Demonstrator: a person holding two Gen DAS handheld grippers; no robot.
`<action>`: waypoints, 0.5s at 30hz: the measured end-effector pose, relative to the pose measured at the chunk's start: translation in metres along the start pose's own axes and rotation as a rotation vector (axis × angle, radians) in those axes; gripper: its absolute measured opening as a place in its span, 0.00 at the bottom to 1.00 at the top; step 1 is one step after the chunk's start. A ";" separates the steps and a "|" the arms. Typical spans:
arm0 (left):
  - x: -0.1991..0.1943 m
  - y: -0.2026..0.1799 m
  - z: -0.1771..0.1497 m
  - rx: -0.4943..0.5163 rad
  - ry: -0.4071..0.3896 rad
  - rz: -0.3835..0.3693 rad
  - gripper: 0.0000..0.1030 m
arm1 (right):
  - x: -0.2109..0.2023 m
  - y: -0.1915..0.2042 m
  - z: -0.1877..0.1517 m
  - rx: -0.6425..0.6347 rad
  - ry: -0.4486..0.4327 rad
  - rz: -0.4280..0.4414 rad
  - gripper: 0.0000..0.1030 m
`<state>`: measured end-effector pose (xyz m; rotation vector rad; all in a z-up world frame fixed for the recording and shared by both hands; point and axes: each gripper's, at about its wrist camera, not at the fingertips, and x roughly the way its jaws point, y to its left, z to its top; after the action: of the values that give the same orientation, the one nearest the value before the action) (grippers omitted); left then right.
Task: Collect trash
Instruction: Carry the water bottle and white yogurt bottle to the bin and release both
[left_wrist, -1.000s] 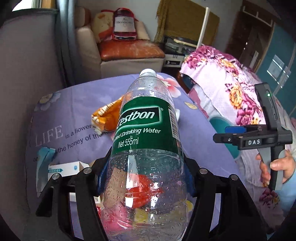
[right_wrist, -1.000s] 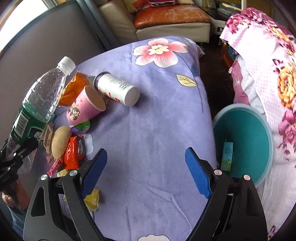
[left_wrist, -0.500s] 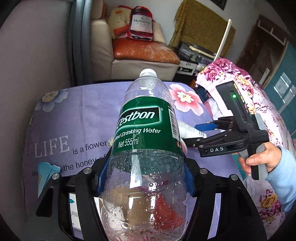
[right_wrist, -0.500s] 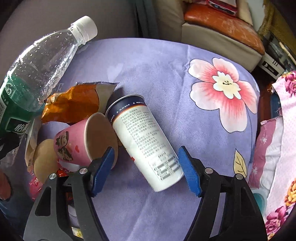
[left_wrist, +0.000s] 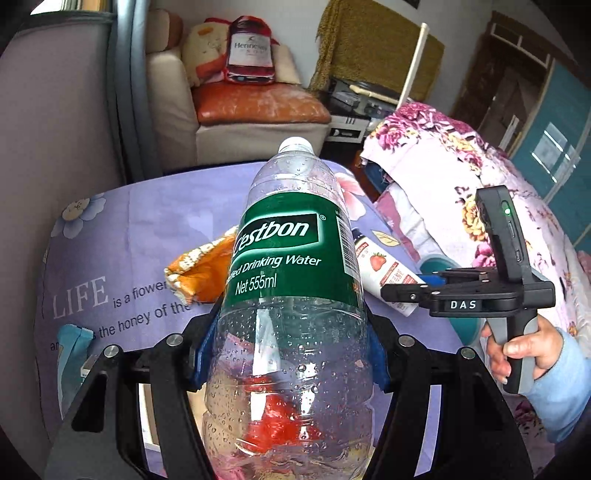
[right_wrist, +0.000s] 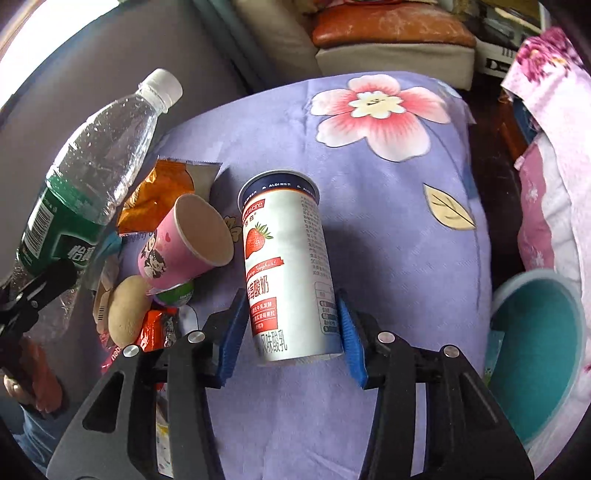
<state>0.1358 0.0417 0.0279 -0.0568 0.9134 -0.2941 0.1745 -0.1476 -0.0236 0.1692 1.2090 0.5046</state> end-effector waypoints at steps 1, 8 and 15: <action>0.000 -0.010 -0.001 0.014 0.005 -0.009 0.63 | -0.011 -0.008 -0.007 0.030 -0.022 0.007 0.43; 0.016 -0.086 -0.015 0.115 0.077 -0.104 0.63 | -0.081 -0.072 -0.052 0.210 -0.154 0.007 0.43; 0.054 -0.172 -0.033 0.241 0.206 -0.190 0.63 | -0.137 -0.124 -0.096 0.331 -0.262 0.014 0.43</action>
<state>0.1017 -0.1356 -0.0037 0.1115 1.0724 -0.5937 0.0857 -0.3327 0.0104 0.5110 1.0271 0.2805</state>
